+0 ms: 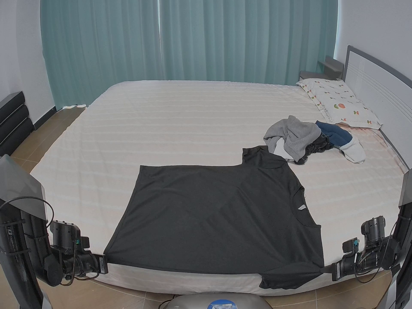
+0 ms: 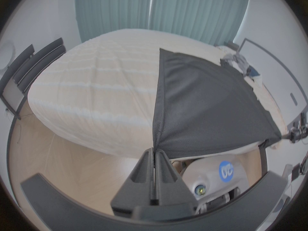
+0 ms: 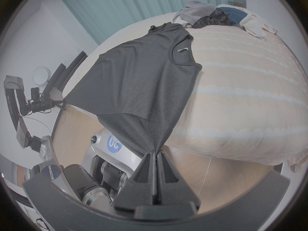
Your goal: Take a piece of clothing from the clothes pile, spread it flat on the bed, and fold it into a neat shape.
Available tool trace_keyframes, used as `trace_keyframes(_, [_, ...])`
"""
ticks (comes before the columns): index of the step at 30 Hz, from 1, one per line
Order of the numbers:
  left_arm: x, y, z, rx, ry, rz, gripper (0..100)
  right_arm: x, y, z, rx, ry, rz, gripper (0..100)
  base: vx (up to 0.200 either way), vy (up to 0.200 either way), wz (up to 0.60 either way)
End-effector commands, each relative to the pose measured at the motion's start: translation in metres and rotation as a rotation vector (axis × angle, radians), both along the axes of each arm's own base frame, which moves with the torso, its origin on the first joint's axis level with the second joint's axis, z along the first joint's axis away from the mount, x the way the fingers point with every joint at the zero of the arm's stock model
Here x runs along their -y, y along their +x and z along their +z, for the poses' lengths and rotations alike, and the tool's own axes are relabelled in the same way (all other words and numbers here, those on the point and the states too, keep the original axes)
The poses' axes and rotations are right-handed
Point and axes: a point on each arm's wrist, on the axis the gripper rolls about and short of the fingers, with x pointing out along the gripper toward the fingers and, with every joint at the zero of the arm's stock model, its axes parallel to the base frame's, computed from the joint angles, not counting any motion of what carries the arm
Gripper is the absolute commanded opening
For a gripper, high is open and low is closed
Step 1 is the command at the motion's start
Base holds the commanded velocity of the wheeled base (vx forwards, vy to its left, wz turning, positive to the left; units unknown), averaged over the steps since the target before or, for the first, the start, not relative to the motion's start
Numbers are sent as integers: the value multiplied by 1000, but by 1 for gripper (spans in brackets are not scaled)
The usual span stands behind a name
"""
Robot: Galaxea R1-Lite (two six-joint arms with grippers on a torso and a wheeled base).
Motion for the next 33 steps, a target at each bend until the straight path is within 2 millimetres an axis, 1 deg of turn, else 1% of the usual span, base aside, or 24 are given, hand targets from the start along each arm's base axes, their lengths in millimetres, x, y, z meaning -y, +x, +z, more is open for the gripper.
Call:
trace_keyframes(1, [-1, -11, 4, -52, 39, -47, 0, 0, -8, 5, -8, -9, 14, 0, 0, 0, 0])
trace_keyframes(11, [-1, -16, 6, -89, 51, -65, 0, 0, -17, 7, -58, -50, 43, 0, 0, 0, 0])
trace_keyframes(16, [-2, -24, 6, -156, 88, -117, 0, -2, -21, 8, -86, -73, 60, 0, 0, 0, 0])
trace_keyframes(21, [-4, -24, 7, -148, 88, -109, 0, -2, -22, 11, -70, -76, 65, 0, 0, 0, 0])
trace_keyframes(26, [-5, -25, 22, -77, 50, -110, 0, -2, -24, 17, -47, -90, 59, 0, 0, 0, 0])
trace_keyframes(29, [-4, -29, 22, -116, 49, -120, 0, -3, -27, 16, -76, -92, 69, 0, 0, 0, 0])
trace_keyframes(33, [-4, -29, 21, -125, 54, -125, 0, -5, -27, 18, -71, -92, 76, 0, 0, 0, 0])
